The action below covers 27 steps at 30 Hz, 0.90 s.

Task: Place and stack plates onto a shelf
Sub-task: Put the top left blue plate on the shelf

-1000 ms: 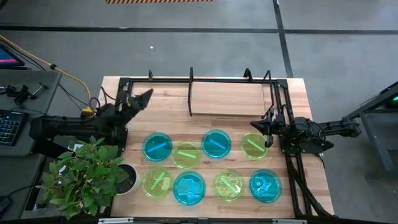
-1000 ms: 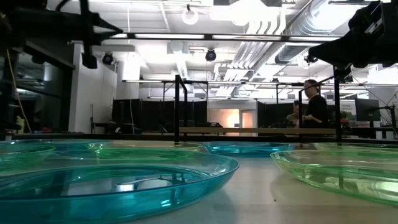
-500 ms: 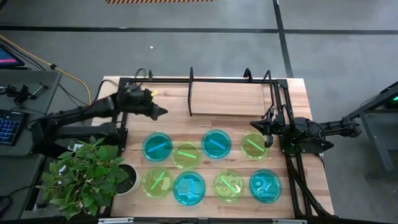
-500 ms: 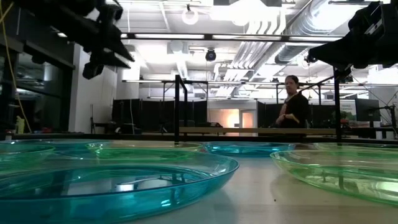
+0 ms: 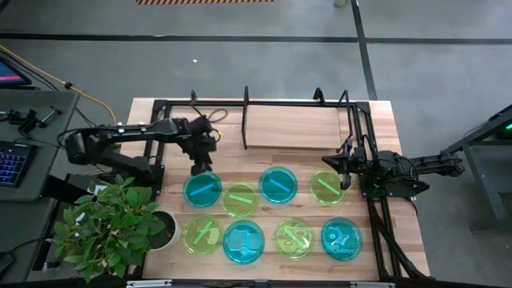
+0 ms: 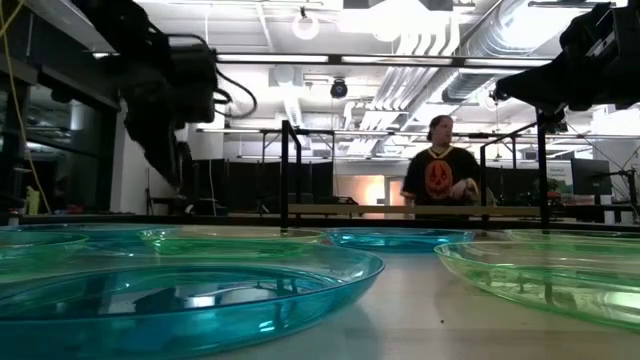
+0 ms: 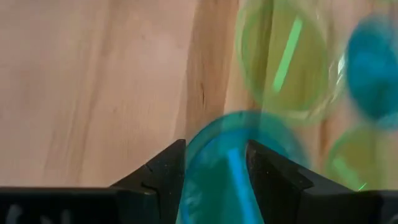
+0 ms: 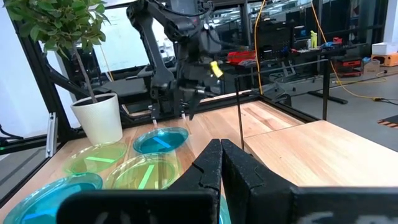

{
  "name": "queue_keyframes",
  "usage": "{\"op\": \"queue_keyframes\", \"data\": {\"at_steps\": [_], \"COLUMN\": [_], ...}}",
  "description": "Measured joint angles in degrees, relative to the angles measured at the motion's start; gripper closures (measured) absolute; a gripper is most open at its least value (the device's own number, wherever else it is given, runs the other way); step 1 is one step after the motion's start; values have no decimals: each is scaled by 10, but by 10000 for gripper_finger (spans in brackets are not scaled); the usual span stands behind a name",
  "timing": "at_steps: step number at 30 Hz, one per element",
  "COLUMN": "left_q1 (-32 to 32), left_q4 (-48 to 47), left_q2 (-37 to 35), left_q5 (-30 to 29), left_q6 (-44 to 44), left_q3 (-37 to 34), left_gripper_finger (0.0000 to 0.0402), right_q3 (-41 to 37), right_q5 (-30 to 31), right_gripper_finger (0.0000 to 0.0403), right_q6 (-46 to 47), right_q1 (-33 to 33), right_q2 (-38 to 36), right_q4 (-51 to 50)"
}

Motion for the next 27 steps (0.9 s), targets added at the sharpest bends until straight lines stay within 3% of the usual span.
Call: {"op": "queue_keyframes", "data": {"at_steps": [5, 10, 27], "left_q1": [-32, -52, -67], "left_q4": [9, 34, 32], "left_q2": [55, 87, 149], "left_q5": [-51, -107, -102], "left_q6": [107, 151, 160], "left_q3": [0, 0, 2], "left_gripper_finger": [245, 245, 246], "right_q3": [0, 0, 0], "right_q5": [0, 0, 0], "right_gripper_finger": [402, 402, 402], "right_q6": [0, 0, 0], "right_q1": [0, 0, 0], "right_q2": [0, 0, 0], "right_q4": [-6, -15, -16]}}
